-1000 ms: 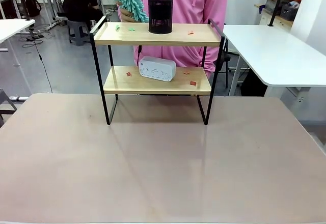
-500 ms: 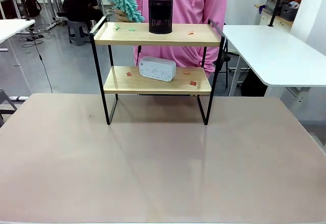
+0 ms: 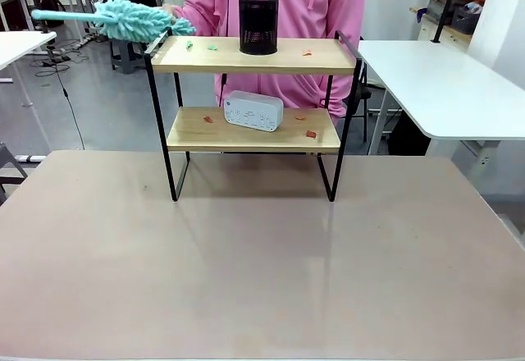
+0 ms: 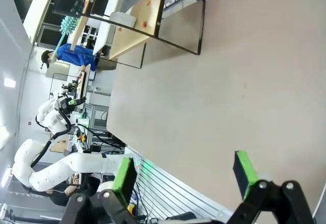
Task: Clean the shelf.
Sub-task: Pick up the Duster from the human.
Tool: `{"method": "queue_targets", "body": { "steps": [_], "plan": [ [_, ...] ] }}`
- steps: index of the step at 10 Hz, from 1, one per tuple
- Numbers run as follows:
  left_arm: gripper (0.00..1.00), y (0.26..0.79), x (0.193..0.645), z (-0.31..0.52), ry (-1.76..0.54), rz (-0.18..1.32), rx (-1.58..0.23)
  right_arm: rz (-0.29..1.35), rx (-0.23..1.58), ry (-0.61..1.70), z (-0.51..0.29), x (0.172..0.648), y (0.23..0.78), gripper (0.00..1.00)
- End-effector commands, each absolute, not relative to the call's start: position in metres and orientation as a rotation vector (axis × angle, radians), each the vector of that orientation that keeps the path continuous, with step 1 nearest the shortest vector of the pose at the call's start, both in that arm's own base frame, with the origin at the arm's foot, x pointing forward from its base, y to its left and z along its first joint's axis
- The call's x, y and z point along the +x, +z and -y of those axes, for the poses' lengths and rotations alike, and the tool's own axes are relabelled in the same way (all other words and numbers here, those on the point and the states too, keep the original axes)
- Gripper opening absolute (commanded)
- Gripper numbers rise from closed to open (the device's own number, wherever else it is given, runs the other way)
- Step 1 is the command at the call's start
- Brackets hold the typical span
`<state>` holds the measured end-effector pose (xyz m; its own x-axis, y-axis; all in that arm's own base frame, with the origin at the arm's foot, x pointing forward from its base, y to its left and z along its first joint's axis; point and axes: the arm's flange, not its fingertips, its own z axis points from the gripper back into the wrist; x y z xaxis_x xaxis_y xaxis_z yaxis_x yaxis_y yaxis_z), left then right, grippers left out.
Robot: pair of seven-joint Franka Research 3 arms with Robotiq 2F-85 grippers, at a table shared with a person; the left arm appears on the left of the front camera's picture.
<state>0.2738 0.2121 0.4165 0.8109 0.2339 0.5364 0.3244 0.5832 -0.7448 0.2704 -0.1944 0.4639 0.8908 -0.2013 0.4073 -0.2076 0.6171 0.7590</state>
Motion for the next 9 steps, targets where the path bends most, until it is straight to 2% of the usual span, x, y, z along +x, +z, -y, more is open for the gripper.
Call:
{"method": "queue_targets", "body": {
  "steps": [1,4,6,9],
  "plan": [
    [1.00,0.415,0.273,-0.209,-0.080,0.675,-0.975,0.515,0.926,0.028,0.193,0.272,0.464,1.00],
    [1.00,0.416,0.275,-0.211,-0.059,0.646,-0.964,0.515,0.926,0.028,0.193,0.272,0.464,1.00],
    [1.00,0.450,0.295,-0.219,-0.031,0.667,-0.977,0.515,0.926,0.028,0.193,0.272,0.464,1.00],
    [1.00,0.506,0.365,-0.239,-0.004,0.635,-1.136,0.515,0.926,0.028,0.193,0.272,0.464,1.00]
  ]
}}
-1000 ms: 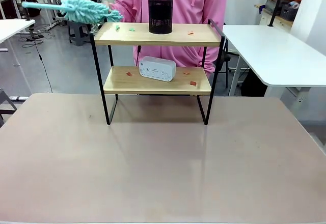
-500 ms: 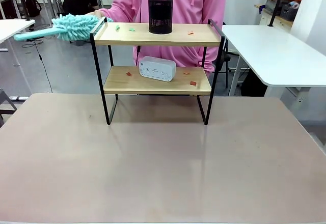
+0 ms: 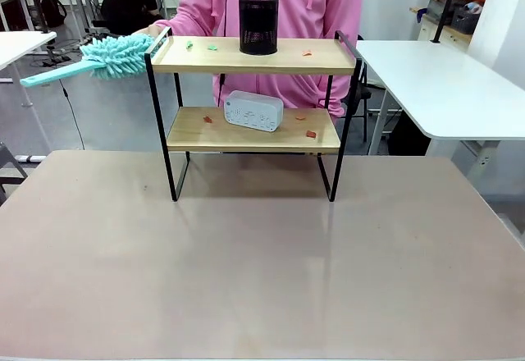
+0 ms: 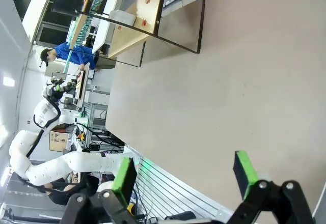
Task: Clean the shelf.
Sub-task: Pick up the Duster from the human.
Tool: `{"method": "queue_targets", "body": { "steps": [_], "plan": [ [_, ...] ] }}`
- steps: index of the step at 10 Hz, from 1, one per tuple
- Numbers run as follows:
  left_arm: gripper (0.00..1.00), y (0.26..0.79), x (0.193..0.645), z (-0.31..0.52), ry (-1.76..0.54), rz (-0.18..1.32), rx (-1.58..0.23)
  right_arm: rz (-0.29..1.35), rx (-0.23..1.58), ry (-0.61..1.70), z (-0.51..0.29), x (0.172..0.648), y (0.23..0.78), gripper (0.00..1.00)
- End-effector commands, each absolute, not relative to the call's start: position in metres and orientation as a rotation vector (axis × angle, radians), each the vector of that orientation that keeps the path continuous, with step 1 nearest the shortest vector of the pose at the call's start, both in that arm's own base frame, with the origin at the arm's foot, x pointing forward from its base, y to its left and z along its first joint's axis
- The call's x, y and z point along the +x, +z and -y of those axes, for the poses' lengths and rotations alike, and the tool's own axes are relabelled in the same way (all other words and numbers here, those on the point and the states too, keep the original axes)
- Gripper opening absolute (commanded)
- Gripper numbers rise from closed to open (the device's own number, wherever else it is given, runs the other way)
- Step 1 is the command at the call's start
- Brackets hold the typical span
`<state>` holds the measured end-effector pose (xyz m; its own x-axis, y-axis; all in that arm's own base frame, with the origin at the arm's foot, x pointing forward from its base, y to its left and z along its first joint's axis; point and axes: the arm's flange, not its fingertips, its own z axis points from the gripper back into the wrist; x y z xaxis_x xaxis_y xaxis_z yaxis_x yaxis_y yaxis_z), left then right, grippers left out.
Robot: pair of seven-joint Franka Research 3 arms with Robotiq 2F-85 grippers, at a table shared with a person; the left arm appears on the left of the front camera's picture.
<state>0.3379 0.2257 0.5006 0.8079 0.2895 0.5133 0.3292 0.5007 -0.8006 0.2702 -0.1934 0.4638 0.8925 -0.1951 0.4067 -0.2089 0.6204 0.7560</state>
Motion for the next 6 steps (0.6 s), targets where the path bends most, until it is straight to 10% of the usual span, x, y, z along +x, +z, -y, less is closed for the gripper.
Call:
{"method": "queue_targets", "body": {
  "steps": [1,3,4,6],
  "plan": [
    [1.00,0.511,0.383,-0.229,0.002,0.604,-1.174,0.515,0.926,0.028,0.193,0.272,0.464,1.00],
    [1.00,0.512,0.388,-0.203,0.122,0.345,-1.043,0.515,0.926,0.028,0.193,0.272,0.464,1.00],
    [1.00,0.514,0.386,-0.215,-0.030,0.585,-1.188,0.515,0.926,0.028,0.193,0.272,0.464,1.00],
    [1.00,0.507,0.402,-0.205,0.026,0.480,-1.167,0.515,0.926,0.028,0.193,0.272,0.464,1.00]
  ]
}}
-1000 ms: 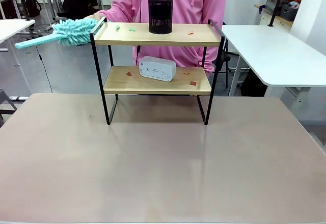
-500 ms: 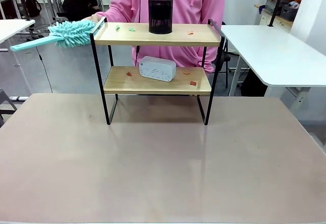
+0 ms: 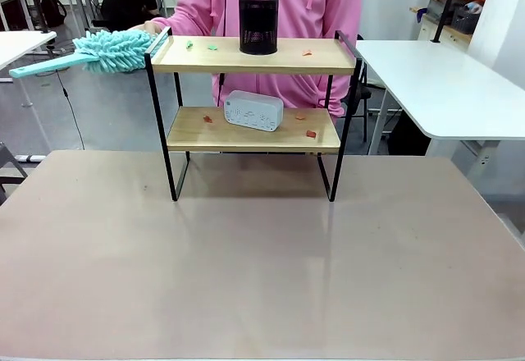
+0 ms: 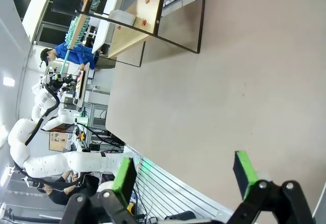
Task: Clean the shelf.
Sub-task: Pick up the Duster from the human.
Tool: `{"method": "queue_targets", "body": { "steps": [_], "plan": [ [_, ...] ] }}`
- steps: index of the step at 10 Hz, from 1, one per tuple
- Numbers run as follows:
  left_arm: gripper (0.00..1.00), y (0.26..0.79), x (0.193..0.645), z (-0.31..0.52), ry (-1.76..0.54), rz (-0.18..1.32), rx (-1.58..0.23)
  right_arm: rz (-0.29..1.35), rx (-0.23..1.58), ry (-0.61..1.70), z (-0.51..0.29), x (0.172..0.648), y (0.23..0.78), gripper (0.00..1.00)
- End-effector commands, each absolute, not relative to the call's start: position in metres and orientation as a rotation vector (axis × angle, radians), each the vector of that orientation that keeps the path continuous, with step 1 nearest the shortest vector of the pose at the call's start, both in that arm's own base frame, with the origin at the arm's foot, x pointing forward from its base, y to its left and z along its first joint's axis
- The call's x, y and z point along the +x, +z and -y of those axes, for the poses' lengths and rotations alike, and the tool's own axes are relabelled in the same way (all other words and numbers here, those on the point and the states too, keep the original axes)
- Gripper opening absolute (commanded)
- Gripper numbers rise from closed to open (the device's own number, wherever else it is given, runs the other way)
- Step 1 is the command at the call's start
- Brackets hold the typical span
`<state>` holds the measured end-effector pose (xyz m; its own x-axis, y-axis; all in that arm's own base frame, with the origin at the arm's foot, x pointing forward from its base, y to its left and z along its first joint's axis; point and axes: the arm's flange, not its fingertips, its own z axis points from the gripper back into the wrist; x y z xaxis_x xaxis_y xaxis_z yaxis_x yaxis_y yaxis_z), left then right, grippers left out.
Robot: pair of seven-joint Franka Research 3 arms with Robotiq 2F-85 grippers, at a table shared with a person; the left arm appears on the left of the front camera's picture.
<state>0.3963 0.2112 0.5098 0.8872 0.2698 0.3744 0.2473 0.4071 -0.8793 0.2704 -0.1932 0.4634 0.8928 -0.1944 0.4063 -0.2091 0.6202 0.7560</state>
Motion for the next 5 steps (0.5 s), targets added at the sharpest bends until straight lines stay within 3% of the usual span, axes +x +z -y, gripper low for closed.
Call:
{"method": "queue_targets", "body": {
  "steps": [1,5],
  "plan": [
    [1.00,0.512,0.416,-0.203,0.107,0.484,-1.207,0.515,0.926,0.028,0.193,0.272,0.464,1.00],
    [1.00,0.525,0.472,-0.169,0.079,0.301,-1.364,0.515,0.926,0.028,0.193,0.272,0.464,1.00]
  ]
}}
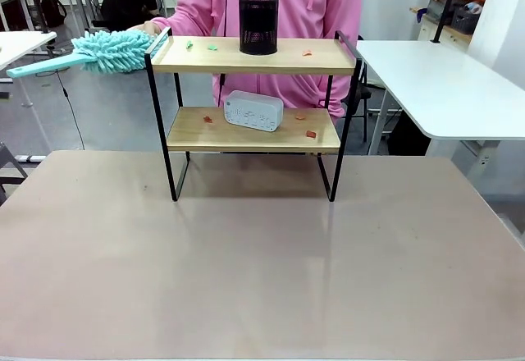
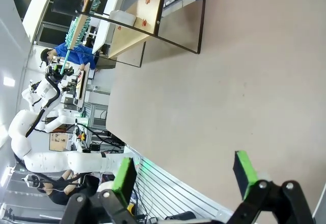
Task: Clean the shelf.
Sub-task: Pick up the Duster from the human.
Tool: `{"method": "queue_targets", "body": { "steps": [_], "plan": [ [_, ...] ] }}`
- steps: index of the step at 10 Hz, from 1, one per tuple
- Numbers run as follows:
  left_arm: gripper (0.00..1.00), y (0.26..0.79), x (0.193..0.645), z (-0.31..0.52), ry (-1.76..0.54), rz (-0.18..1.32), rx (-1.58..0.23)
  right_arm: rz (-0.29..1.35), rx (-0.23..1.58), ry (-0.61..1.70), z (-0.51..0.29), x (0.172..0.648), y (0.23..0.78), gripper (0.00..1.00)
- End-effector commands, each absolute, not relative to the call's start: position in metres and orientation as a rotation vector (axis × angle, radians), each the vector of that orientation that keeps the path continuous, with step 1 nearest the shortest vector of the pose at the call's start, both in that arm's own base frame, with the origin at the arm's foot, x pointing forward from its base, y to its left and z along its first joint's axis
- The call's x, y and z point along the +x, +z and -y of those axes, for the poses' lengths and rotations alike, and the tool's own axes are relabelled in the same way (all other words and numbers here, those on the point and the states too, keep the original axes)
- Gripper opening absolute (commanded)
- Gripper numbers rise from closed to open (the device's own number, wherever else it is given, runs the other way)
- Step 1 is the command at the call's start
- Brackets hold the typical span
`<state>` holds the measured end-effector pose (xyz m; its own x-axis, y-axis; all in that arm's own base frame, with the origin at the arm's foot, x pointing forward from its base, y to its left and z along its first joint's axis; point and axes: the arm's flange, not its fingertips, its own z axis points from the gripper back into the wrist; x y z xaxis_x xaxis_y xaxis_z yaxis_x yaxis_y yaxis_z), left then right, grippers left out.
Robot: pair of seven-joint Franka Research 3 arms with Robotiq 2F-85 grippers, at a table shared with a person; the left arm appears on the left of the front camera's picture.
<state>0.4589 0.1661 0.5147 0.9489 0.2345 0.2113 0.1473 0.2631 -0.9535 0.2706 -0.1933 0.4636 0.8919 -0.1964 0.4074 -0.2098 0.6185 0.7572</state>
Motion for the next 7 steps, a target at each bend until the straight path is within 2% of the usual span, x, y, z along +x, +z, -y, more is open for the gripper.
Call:
{"method": "queue_targets", "body": {
  "steps": [1,7],
  "plan": [
    [1.00,0.526,0.479,-0.157,0.064,0.267,-1.399,0.515,0.926,0.028,0.193,0.272,0.464,1.00],
    [1.00,0.516,0.493,-0.125,0.008,0.182,-1.401,0.515,0.926,0.028,0.193,0.272,0.464,1.00]
  ]
}}
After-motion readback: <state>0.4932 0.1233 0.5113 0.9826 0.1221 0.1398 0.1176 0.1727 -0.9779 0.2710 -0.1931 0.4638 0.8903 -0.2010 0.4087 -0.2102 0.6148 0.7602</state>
